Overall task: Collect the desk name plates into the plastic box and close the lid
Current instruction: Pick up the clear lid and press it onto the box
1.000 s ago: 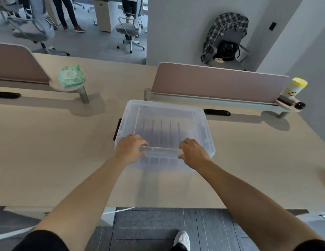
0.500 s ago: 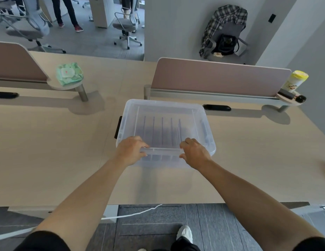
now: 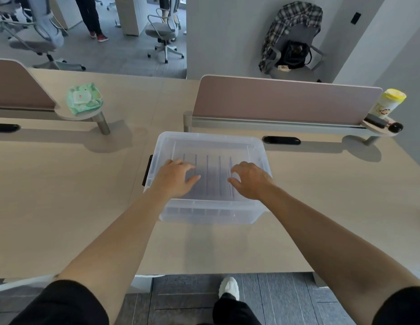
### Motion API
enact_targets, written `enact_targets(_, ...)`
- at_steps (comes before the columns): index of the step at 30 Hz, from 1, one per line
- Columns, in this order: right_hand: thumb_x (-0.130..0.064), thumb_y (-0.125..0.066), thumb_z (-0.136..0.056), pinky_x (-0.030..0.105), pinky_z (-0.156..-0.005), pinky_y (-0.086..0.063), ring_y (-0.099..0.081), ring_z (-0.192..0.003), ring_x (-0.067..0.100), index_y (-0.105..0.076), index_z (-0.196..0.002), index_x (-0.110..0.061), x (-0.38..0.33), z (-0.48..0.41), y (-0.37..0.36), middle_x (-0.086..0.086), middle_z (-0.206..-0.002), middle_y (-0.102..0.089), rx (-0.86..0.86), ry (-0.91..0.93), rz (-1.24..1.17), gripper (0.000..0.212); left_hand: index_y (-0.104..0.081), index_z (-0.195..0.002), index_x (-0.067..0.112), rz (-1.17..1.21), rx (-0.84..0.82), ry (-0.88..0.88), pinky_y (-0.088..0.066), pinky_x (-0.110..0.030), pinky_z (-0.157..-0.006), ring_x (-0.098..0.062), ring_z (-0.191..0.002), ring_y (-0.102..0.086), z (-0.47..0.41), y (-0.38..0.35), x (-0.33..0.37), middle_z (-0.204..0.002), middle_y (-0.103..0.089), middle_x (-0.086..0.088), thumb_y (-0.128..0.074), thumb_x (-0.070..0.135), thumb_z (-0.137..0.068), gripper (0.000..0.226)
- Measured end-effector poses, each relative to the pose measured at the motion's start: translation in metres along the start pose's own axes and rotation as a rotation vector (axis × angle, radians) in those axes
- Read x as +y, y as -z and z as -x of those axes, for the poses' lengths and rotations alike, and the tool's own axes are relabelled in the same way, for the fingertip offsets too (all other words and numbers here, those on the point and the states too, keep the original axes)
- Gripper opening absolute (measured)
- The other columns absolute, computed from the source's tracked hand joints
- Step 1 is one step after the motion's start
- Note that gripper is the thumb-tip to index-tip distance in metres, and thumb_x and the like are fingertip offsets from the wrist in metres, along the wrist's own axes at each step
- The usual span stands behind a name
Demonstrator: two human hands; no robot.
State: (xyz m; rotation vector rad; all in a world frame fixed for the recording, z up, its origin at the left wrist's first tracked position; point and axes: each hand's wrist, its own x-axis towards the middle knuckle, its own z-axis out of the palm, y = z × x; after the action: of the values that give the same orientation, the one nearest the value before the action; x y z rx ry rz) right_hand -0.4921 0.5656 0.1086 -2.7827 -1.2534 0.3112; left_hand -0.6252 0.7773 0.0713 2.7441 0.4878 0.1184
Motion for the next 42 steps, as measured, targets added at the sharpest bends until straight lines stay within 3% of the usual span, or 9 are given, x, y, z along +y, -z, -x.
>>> enact_targets(4,-0.053,-0.035,-0.101,0.045,-0.12,-0.02,-0.014,-0.151,0.027,-0.02,-0.156,-0.02,0.009,-0.046,-0.012,0.006,-0.165,-0.015,-0.099,0.052,0.042,0.066,-0.03,-0.152,0.028,-0.136,-0.081,0.043,-0.022,-0.045,-0.118,-0.03,-0.147,-0.019,-0.04,-0.011,0.005,-0.16,-0.025,-0.007,-0.041,0.063,-0.093,0.069)
enact_targets(8,-0.066,-0.016,-0.097,0.046,-0.122,0.006,0.017,-0.151,0.026,0.008,-0.157,-0.026,0.022,-0.079,-0.046,0.003,-0.165,0.017,-0.136,0.061,0.083,0.077,-0.001,-0.155,0.038,-0.236,-0.181,0.09,0.003,-0.046,-0.121,-0.024,-0.151,0.011,-0.062,-0.034,0.002,-0.164,0.01,-0.001,-0.015,0.074,-0.09,0.075)
enact_targets(18,-0.067,-0.005,-0.095,0.051,-0.12,0.013,0.027,-0.148,0.027,0.02,-0.154,-0.029,0.037,-0.104,-0.067,0.002,-0.16,0.029,-0.094,0.088,0.143,0.075,0.016,-0.152,0.036,-0.389,-0.143,0.109,0.008,-0.051,-0.119,-0.024,-0.147,0.024,-0.08,-0.06,-0.005,-0.161,0.023,-0.002,0.002,0.075,-0.088,0.077)
enact_targets(22,-0.065,-0.007,-0.096,0.05,-0.121,0.01,0.021,-0.15,0.028,0.01,-0.156,-0.032,0.036,-0.104,-0.063,0.003,-0.164,0.023,-0.074,0.047,0.147,0.071,0.006,-0.154,0.038,-0.353,-0.172,0.129,0.008,-0.048,-0.12,-0.024,-0.149,0.018,-0.082,-0.052,-0.001,-0.163,0.014,-0.001,-0.005,0.074,-0.089,0.075)
enact_targets(25,-0.059,-0.017,-0.098,0.052,-0.12,0.002,0.001,-0.151,0.035,-0.009,-0.155,-0.037,0.049,-0.097,-0.053,0.009,-0.166,0.004,0.049,-0.256,0.079,0.061,-0.024,-0.153,0.029,-0.252,-0.02,0.19,-0.008,-0.048,-0.12,-0.036,-0.148,-0.01,-0.077,-0.039,-0.021,-0.161,-0.016,-0.013,-0.025,0.066,-0.093,0.07)
enact_targets(28,-0.056,-0.022,-0.099,0.052,-0.109,-0.027,-0.032,-0.135,0.041,-0.021,-0.147,-0.042,0.071,-0.091,-0.044,0.019,-0.153,-0.025,0.111,-0.61,-0.026,0.051,-0.037,-0.143,0.009,-0.195,0.121,0.45,-0.033,-0.051,-0.106,-0.043,-0.125,-0.041,-0.069,-0.024,-0.06,-0.136,-0.044,-0.027,-0.044,0.055,-0.093,0.068)
enact_targets(31,-0.056,-0.022,-0.099,0.043,-0.081,-0.04,-0.054,-0.11,0.04,-0.011,-0.151,-0.037,0.074,-0.088,-0.047,0.018,-0.135,-0.043,0.075,-0.731,-0.215,0.056,-0.031,-0.143,-0.003,0.173,0.036,0.782,-0.034,-0.048,-0.106,-0.042,-0.13,-0.04,-0.066,-0.013,-0.077,-0.141,-0.041,-0.029,-0.04,0.056,-0.096,0.076)
enact_targets(35,-0.063,-0.034,-0.095,0.044,-0.082,-0.043,-0.057,-0.113,0.042,-0.028,-0.142,-0.004,0.084,-0.092,-0.041,0.022,-0.13,-0.054,0.114,-0.961,-0.557,0.076,-0.049,-0.128,0.002,0.346,0.016,0.832,-0.042,-0.042,-0.09,-0.039,-0.112,-0.057,-0.069,-0.02,-0.087,-0.122,-0.06,-0.02,-0.038,0.064,-0.092,0.073)
enact_targets(42,-0.075,-0.034,-0.088,0.038,-0.073,-0.048,-0.061,-0.091,0.033,-0.052,-0.123,0.003,0.092,-0.095,-0.039,0.018,-0.116,-0.061,0.043,-0.971,-0.605,0.087,-0.05,-0.12,0.007,0.183,0.105,0.91,-0.042,-0.039,-0.074,-0.037,-0.098,-0.061,-0.072,-0.019,-0.082,-0.109,-0.061,-0.015,-0.039,0.07,-0.086,0.073)
